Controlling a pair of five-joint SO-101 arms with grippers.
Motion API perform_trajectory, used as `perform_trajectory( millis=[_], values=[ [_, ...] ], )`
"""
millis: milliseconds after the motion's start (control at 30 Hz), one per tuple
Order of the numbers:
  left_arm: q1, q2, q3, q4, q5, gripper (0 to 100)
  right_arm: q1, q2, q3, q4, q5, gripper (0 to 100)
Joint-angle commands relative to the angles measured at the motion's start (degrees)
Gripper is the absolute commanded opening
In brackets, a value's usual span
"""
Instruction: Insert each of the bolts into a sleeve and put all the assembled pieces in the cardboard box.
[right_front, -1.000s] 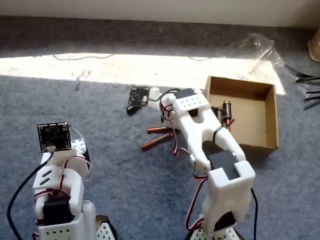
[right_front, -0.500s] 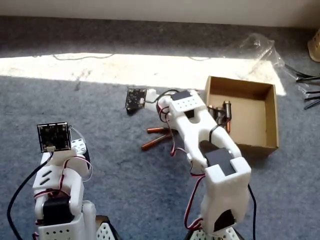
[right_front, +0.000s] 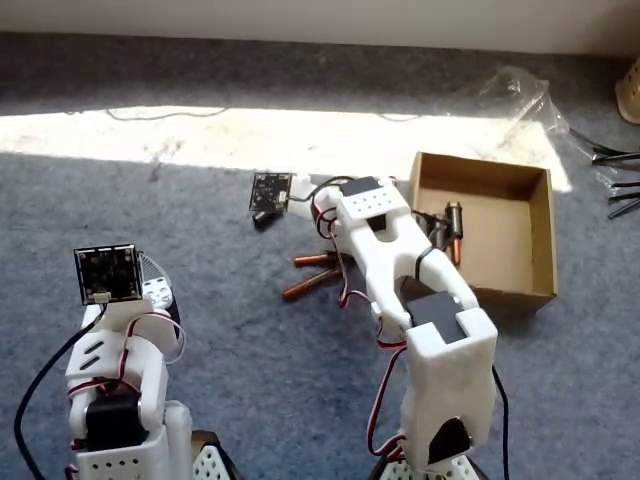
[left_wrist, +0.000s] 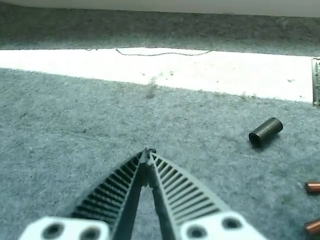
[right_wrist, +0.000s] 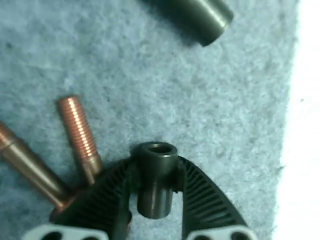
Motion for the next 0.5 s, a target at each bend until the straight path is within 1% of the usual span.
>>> perform_trajectory(
  millis=[0, 67, 200, 300, 467],
  values=[
    [0.84, -0.57, -0.22, -0.18, -0.53, 1, -0.31, -0.22, -2.86, 0.13, 0.09, 0.5],
    [0.84, -0.57, -0.22, -0.18, -0.53, 1, -0.31, -0.31, -3.74, 0.22, 0.0, 0.5],
    [0.84, -0.57, -0.22, -0.18, -0.53, 1, -0.22, -0.31, -7.34, 0.4, -4.57, 0.5],
    [0.84, -0.57, -0.22, -0.18, -0.53, 1, -0.22, -0.31, -10.24, 5.23, -5.8, 0.5],
    [0.84, -0.57, -0.22, -0.18, -0.53, 1, -0.31, -0.31, -19.03, 14.64, -10.81, 0.5]
  ],
)
